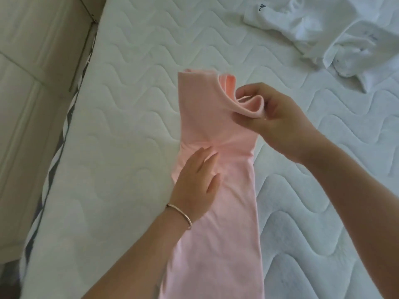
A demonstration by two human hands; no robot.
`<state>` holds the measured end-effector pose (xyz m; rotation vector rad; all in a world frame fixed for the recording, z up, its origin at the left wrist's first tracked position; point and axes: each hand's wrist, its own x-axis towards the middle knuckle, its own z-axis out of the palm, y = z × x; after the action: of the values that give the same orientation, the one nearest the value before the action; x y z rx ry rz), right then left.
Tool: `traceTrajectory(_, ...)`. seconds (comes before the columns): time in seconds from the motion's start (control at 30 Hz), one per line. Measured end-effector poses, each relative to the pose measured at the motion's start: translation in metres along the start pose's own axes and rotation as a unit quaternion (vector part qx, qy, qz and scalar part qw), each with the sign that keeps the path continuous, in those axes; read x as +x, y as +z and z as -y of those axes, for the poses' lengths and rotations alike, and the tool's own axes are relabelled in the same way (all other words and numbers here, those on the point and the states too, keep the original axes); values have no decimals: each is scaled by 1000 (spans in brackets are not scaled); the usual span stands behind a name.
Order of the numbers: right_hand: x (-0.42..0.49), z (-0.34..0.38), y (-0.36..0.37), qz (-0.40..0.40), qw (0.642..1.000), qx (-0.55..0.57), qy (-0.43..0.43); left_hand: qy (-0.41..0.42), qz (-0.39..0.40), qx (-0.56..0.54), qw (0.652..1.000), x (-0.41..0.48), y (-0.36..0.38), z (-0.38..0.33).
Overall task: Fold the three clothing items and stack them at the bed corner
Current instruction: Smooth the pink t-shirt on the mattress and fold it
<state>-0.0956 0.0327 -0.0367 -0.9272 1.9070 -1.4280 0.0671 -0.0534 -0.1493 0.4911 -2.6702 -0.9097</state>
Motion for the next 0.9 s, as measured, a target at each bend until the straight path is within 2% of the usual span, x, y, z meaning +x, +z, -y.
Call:
traceTrajectory(0.03, -16, 2, 1, 4, 1000, -22, -15, -110, -48, -177, 977, -3, -12, -13)
traceTrajectory(0.07, -32, 2, 5, 13, 998, -51, -32, -231, -90, -352, 902, -6, -23, -21)
traceTrajectory(0.1, -47, 1, 9, 24, 994, -90, -58, -338, -106, -487, 798, -9, -31, -23)
traceTrajectory(0.13, -61, -4, 15, 39, 985, -138, -93, -404, -103, -579, 701, -14, -37, -18)
traceTrajectory(0.17, -75, -13, 20, 62, 972, -188, -128, -434, -83, -636, 633, -20, -42, -9)
traceTrajectory(0.2, -90, -26, 24, 85, 957, -232, -152, -451, -60, -669, 588, -25, -47, -2)
traceTrajectory(0.27, -117, -55, 31, 112, 933, -307, -149, -474, -18, -688, 548, -34, -55, 7)
traceTrajectory(0.33, -143, -79, 37, 117, 914, -373, -109, -486, 32, -660, 571, -42, -56, 10)
traceTrajectory(0.4, -165, -90, 45, 104, 921, -370, -64, -490, 80, -600, 627, -46, -54, 4)
traceTrajectory(0.47, -175, -86, 52, 49, 963, -264, 3, -466, 97, -554, 683, -45, -50, -1)
traceTrajectory(0.53, -175, -78, 59, -61, 985, -141, 82, -449, 101, -525, 716, -39, -46, -2)
traceTrajectory(0.6, -165, -73, 63, -176, 966, -55, 182, -446, 90, -530, 716, -30, -44, -3)
traceTrajectory(0.63, -155, -71, 64, -206, 949, -9, 239, -441, 78, -529, 721, -24, -43, -4)
traceTrajectory(0.7, -136, -69, 63, -224, 921, 56, 314, -421, 53, -505, 752, -11, -38, -5)
traceTrajectory(0.77, -121, -70, 61, -225, 906, 87, 347, -415, 41, -488, 767, 0, -36, -6)
traceTrajectory(0.83, -113, -70, 60, -218, 900, 88, 367, -433, 43, -498, 750, 6, -35, -2)
traceTrajectory(0.9, -110, -69, 58, -216, 907, 45, 359, -455, 63, -527, 715, 8, -38, 2)
